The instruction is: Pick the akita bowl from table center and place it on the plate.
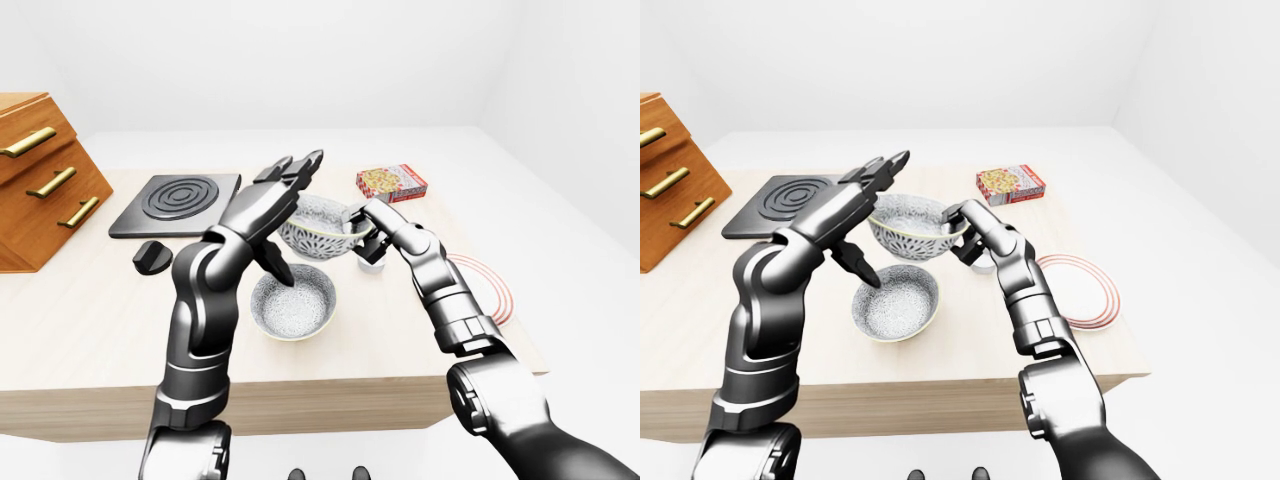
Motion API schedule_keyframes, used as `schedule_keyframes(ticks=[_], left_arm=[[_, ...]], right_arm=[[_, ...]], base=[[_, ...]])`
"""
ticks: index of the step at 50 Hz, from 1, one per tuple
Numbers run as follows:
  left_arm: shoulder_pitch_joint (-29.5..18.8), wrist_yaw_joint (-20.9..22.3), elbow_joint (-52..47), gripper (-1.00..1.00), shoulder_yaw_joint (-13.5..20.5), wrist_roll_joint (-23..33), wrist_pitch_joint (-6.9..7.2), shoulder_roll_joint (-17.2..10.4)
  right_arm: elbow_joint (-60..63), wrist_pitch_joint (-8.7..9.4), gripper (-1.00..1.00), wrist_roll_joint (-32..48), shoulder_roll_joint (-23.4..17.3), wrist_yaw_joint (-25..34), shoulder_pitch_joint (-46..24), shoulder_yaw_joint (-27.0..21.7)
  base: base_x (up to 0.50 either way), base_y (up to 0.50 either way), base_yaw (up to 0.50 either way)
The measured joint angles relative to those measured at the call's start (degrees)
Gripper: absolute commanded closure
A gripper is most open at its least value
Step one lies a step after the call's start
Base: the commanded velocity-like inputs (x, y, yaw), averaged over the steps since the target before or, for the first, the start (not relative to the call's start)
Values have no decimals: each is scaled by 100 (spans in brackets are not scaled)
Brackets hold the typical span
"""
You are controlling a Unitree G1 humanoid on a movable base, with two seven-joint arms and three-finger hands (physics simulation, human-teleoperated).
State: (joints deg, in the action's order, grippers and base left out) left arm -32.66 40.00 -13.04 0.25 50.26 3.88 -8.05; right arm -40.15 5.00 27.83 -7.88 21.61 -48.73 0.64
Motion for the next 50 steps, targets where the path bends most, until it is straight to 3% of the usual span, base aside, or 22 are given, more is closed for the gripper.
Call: schedule_keyframes(ticks=[4, 31, 50], left_arm=[[-30, 0, -64, -100, 63, -93, 112, -48], [-46, -137, -15, -100, 578, -745, 112, -733], [-177, -764, 1133, -100, 663, -1201, 112, -931]], right_arm=[[2, 0, 100, 60, -12, 24, -5, -4], [380, 0, 100, 483, -344, 209, 154, -161], [2393, 0, 100, 574, -1046, 595, 1528, -789]], base=[[0, 0, 0], [0, 0, 0], [0, 0, 0]])
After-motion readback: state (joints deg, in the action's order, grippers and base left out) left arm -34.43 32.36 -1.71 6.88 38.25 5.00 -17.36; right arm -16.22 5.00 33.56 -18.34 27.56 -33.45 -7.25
